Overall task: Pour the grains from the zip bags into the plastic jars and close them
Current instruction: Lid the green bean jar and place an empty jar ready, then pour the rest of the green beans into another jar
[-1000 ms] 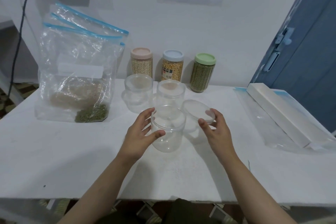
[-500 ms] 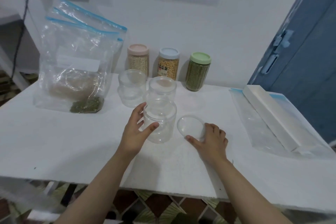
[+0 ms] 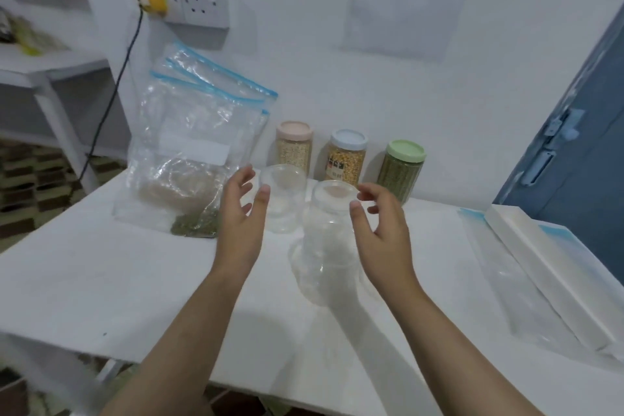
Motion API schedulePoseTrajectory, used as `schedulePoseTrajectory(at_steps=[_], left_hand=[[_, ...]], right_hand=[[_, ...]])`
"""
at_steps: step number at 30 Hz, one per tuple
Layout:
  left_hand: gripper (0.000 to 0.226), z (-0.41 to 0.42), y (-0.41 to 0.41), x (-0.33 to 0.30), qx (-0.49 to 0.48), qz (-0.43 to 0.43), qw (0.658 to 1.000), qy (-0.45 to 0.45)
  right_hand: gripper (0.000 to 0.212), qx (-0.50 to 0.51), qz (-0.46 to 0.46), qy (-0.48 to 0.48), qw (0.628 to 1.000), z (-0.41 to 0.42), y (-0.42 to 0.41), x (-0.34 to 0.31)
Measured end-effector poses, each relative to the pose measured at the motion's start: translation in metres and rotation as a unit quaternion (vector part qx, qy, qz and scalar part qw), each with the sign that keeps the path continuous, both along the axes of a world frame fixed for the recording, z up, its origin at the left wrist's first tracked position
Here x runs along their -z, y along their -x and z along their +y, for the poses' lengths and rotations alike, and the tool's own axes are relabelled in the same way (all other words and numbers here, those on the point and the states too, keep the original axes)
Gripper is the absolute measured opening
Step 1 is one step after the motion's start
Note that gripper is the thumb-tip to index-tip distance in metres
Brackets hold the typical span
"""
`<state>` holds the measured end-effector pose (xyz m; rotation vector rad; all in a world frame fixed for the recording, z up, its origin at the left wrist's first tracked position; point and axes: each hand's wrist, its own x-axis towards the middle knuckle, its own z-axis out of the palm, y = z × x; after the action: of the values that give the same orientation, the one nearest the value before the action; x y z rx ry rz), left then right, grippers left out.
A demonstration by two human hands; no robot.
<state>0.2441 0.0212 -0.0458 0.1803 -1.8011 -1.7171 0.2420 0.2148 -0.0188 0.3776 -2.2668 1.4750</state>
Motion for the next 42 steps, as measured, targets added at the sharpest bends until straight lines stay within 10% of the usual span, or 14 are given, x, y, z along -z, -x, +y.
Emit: schedulePoseTrajectory(at_steps=[12,18,34,42], left_hand=[[0.036,-0.215,0.067,-0.013,-0.144,-0.095,0.972,0.158],[0.062,-0.275,0.087,0.015,-0.065,-0.229,0.956,0.174],[0.049,-0.272,0.074,0.009,-0.005,-0.033,0.995,0.092],[0.046,-0.241,0.057,-0.017,0.001,0.085,0.973,0.217]], right_hand=[[0.046,-0.123,-0.141,-0.008,0.982,-0.204,0.085,-0.023],[0.053,-0.112,-0.225,0.024,0.968,-0.257,0.116,-0.004],[0.075,0.023,-0.038,0.121,0.992,-0.243,0.098,0.013],[0.085,0.101,0.046,-0.003,0.994,-0.178,0.078,0.02]])
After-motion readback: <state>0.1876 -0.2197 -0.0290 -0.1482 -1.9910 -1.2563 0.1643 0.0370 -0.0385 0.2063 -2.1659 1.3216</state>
